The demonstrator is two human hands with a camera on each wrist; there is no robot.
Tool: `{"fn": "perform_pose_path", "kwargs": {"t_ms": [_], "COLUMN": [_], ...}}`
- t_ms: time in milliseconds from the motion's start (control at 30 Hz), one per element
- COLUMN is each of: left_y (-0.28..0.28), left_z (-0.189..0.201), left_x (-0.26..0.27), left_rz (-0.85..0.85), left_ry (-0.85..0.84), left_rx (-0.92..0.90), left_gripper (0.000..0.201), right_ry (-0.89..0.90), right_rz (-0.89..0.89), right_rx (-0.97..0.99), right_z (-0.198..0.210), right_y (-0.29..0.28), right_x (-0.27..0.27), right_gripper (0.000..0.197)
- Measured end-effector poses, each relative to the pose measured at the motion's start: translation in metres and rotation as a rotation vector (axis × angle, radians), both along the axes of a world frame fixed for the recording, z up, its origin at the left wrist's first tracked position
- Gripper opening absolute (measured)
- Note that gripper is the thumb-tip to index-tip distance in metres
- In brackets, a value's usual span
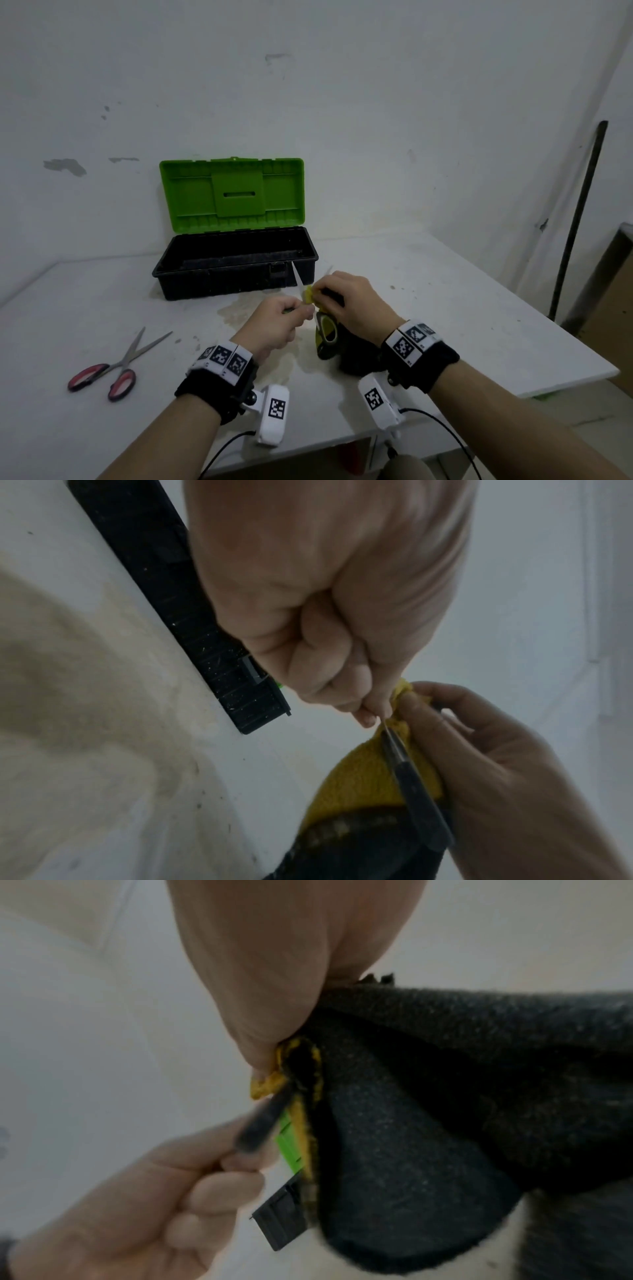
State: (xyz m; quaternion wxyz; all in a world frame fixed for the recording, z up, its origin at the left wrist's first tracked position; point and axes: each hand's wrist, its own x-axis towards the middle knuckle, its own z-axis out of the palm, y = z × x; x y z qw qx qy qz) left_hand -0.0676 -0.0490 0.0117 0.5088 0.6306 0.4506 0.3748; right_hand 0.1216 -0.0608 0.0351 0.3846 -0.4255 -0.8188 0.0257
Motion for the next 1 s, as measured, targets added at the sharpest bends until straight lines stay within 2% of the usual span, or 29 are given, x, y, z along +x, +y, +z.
{"fn": "perform_pose_path", "kwargs": {"t_ms": [100,267,367,500,567,700,800,933,1000], "left_y": [-0.003,-0.004,0.0,0.0,0.0,0.001,0.0,0.002,0.003], "left_z": [0.001,-0.005,-0.007,-0.006,-0.007,-0.01,-0.009,-0.006,-0.006], "left_x": [0.0,0.0,0.0,0.001,-0.001,-0.007,-0.008,-0.007,-0.006], "left_rz": [-0.027,-0.016,0.006,0.003,0.0,0.0,0.031,0.069,0.084], "left_ry": [-0.019,0.026,0.094,0.216,0.26,0.287,0.277,0.19,0.144], "left_rx": [-0.003,0.02,0.069,0.169,0.201,0.194,0.147,0.036,0.005], "left_gripper": [0.022,0.027,0.026,0.027,0.026,0.028,0.027,0.009,0.01], "right_ry": [0.048,0.174,0.125,-0.03,-0.026,0.038,0.093,0.139,0.134], "right_rz": [-0.048,-0.329,-0.268,-0.167,-0.207,-0.395,-0.424,-0.392,-0.372], "right_rx": [0.016,0.067,0.051,-0.096,-0.124,-0.128,-0.116,-0.102,-0.092], "right_z": [-0.005,0.005,0.009,0.001,-0.003,-0.001,0.002,0.004,0.005], "right_y": [0.007,0.021,0.013,0.004,0.008,0.02,0.021,0.015,0.012], "right_x": [0.008,0.023,0.013,-0.002,0.001,0.016,0.023,0.023,0.023], "right_gripper": [0.008,0.011,0.012,0.013,0.014,0.015,0.016,0.014,0.013]}}
